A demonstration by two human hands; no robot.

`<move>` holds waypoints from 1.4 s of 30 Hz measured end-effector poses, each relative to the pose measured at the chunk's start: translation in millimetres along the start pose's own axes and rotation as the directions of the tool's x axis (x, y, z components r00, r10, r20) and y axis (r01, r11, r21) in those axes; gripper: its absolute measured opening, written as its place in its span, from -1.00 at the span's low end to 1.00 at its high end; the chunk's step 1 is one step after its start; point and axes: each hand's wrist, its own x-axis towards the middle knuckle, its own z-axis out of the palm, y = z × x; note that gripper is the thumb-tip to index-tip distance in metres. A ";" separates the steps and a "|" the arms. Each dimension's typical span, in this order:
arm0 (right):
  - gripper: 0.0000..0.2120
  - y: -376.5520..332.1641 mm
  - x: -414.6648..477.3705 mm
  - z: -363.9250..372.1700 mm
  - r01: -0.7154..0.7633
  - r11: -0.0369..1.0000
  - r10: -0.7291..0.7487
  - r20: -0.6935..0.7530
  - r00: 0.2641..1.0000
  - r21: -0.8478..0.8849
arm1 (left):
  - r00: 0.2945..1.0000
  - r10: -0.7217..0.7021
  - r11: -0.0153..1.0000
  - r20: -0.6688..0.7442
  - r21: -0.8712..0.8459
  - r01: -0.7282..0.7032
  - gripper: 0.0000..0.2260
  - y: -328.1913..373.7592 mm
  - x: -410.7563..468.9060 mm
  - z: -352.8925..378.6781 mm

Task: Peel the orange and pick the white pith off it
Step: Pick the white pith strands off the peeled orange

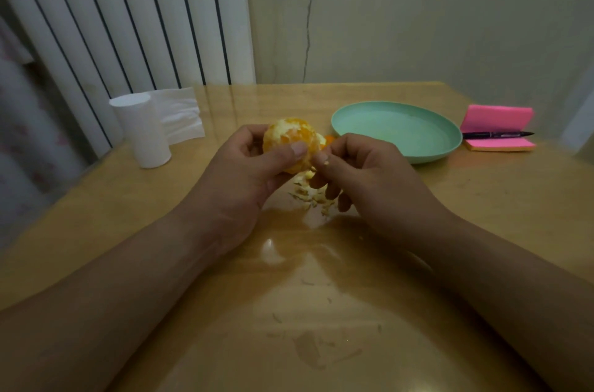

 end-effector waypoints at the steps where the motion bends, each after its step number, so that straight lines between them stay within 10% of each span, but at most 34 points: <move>1: -0.86 0.5 0.2 -0.2 0.000 1.000 0.000 0.001 1.000 -0.006 | 1.000 0.008 0.999 -0.002 0.038 -0.008 -0.46 -1.0 0.1 -1.5; 10: -0.84 3.6 1.3 3.1 0.020 0.965 -0.035 -0.053 0.998 -0.263 | 0.976 0.215 0.791 0.015 0.583 -0.183 -0.50 0.6 -13.0 4.5; 42: -0.89 5.7 4.0 1.5 -0.003 0.974 -0.008 -0.049 0.999 -0.227 | 0.950 0.299 0.580 0.092 0.773 -0.257 -0.48 -3.7 -10.7 0.3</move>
